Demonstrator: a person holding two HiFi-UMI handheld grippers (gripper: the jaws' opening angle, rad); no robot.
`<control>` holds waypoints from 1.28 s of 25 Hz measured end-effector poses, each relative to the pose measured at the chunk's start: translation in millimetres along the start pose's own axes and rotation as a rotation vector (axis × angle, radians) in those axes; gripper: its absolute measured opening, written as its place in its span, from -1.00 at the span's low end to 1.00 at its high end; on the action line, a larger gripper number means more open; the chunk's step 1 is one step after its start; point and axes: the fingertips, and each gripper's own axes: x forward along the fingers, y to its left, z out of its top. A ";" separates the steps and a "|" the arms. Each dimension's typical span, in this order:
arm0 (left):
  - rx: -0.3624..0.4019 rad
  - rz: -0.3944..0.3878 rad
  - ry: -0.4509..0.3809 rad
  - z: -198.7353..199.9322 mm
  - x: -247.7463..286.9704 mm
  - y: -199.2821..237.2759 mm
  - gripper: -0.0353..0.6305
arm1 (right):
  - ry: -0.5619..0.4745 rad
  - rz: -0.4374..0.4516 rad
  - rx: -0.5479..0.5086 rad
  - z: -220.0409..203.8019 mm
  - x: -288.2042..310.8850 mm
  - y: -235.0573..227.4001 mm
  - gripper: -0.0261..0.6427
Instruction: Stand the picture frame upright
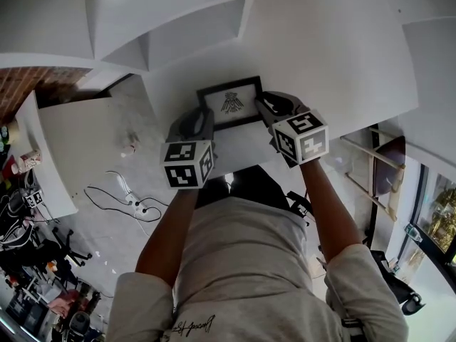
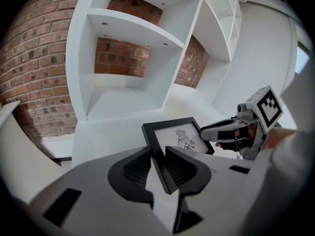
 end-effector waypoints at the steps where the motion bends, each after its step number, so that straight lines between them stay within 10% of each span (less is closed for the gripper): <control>1: 0.006 -0.001 -0.005 3.4 0.3 -0.2 -0.59 | -0.007 -0.001 -0.001 3.2 -0.8 -1.0 -0.63; 32: 0.135 -0.003 -0.162 97.4 17.6 10.6 -0.59 | -0.134 -0.047 -0.081 93.3 1.4 -31.5 -0.63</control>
